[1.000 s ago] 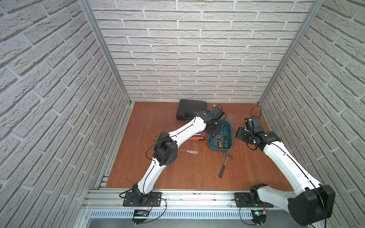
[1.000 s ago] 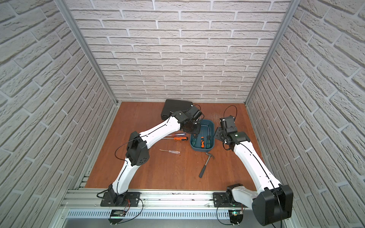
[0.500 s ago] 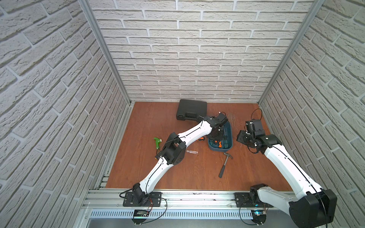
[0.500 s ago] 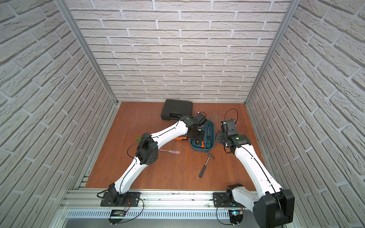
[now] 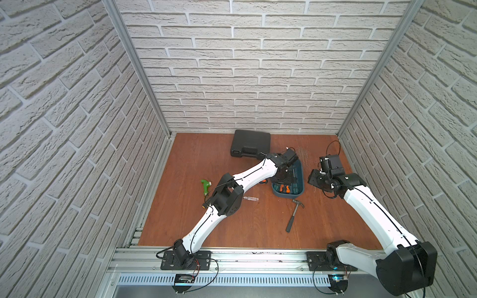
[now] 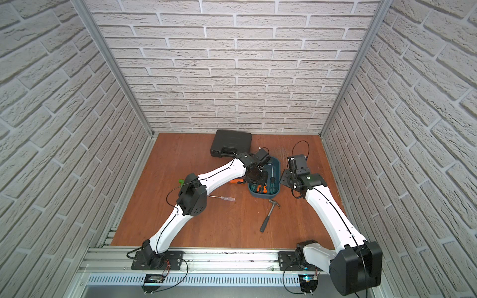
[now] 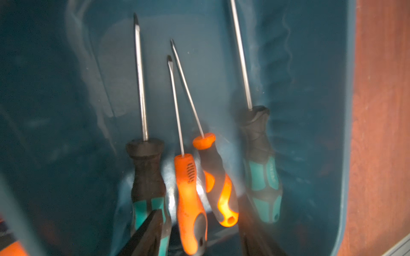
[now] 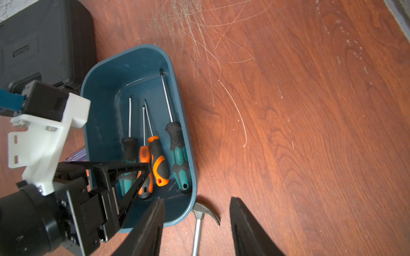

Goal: Put the screwdriver on the desktop into the storage box
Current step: Place the screwdriver in the storage box, then pick up the screwdriver from the center of the board.

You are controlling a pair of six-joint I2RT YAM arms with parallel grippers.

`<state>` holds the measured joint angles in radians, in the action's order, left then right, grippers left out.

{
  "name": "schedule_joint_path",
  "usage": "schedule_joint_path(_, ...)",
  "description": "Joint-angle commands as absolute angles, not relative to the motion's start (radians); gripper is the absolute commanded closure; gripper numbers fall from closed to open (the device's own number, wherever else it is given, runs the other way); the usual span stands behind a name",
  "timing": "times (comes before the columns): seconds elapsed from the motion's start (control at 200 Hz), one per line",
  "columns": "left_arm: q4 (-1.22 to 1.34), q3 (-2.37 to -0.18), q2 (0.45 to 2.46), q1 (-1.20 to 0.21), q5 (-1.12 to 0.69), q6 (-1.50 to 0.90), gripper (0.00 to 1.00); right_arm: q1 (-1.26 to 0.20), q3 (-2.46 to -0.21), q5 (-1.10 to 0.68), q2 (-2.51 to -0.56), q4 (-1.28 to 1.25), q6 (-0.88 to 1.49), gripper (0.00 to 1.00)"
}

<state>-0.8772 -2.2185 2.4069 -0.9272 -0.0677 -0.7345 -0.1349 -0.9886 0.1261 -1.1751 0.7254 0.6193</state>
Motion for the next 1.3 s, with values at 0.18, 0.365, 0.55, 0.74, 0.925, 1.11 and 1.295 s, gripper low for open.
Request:
schedule_joint_path(0.18, -0.460, -1.745, 1.929, -0.894, 0.144, -0.774, 0.41, -0.193, -1.051, -0.011, -1.220, 0.652, 0.525, 0.50)
schedule_joint_path(0.365, -0.231, -1.351, 1.650, -0.777, 0.211, -0.908, 0.41, -0.359, -1.124, -0.075, -1.313, 0.620, 0.380, 0.52)
schedule_joint_path(0.55, -0.214, -1.066, 1.414, -0.702, 0.351, -1.055, 0.41, -0.520, -1.209, -0.187, -1.464, 0.614, 0.202, 0.52)
schedule_joint_path(0.74, -0.341, -0.894, 1.218, -0.665, 0.560, -1.227, 0.41, -0.658, -1.347, -0.262, -1.679, 0.735, 0.045, 0.52)
schedule_joint_path(0.925, -0.408, -0.769, 1.064, -0.640, 0.667, -1.373, 0.42, -0.711, -1.432, -0.272, -1.846, 0.761, -0.034, 0.51)
schedule_joint_path(1.11, -0.464, -0.694, 0.972, -0.630, 0.710, -1.467, 0.41, -0.747, -1.502, -0.170, -1.947, 0.786, -0.153, 0.50)
schedule_joint_path(1.295, -0.491, -0.660, 0.933, -0.627, 0.726, -1.511, 0.41, -0.768, -1.548, -0.078, -2.026, 0.832, -0.280, 0.51)
